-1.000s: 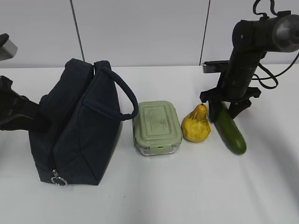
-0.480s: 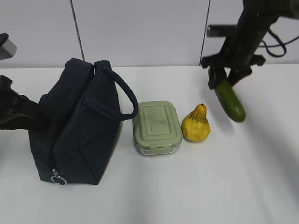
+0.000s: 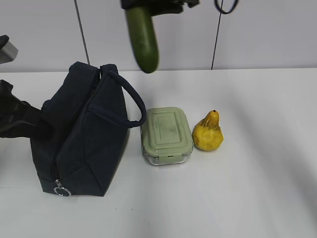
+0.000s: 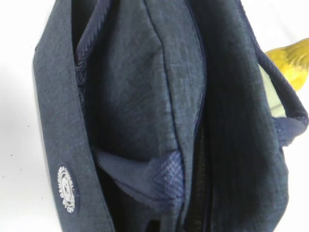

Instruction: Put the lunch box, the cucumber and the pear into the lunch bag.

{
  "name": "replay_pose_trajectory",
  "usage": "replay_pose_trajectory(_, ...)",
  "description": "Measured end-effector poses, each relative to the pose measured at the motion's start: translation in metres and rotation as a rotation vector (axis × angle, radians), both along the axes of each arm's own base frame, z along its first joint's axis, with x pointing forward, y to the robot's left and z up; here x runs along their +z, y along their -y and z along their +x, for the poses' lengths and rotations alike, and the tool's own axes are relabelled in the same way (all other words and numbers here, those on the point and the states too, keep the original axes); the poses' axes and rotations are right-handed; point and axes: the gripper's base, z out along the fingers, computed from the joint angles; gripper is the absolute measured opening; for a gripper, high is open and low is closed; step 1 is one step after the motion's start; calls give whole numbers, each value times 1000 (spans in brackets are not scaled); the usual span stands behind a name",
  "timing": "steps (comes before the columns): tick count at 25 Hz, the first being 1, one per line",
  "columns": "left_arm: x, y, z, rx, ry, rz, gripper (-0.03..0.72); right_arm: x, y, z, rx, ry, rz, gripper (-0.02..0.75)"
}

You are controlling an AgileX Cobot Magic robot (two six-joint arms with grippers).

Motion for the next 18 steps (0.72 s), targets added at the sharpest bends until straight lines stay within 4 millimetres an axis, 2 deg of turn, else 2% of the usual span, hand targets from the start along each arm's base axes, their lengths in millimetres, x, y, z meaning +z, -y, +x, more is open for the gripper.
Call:
replay_pose_trajectory(4, 0, 0, 0, 0, 1, 0, -16, 7, -55, -19, 75, 186, 48, 380)
replay_pose_trajectory(8, 0, 0, 0, 1, 2, 0, -16, -7, -91, -25, 127, 288, 81, 380)
replay_pose_trajectory(13, 0, 0, 0, 1, 2, 0, -16, -53, -107, -8, 148, 269, 71, 380)
replay_pose_trajectory(16, 0, 0, 0, 1, 2, 0, -16, -85, -110, -1, 178, 231, 10, 380)
replay_pose_trajectory(18, 0, 0, 0, 1, 2, 0, -16, -98, -110, 0, 213, 227, -45, 380)
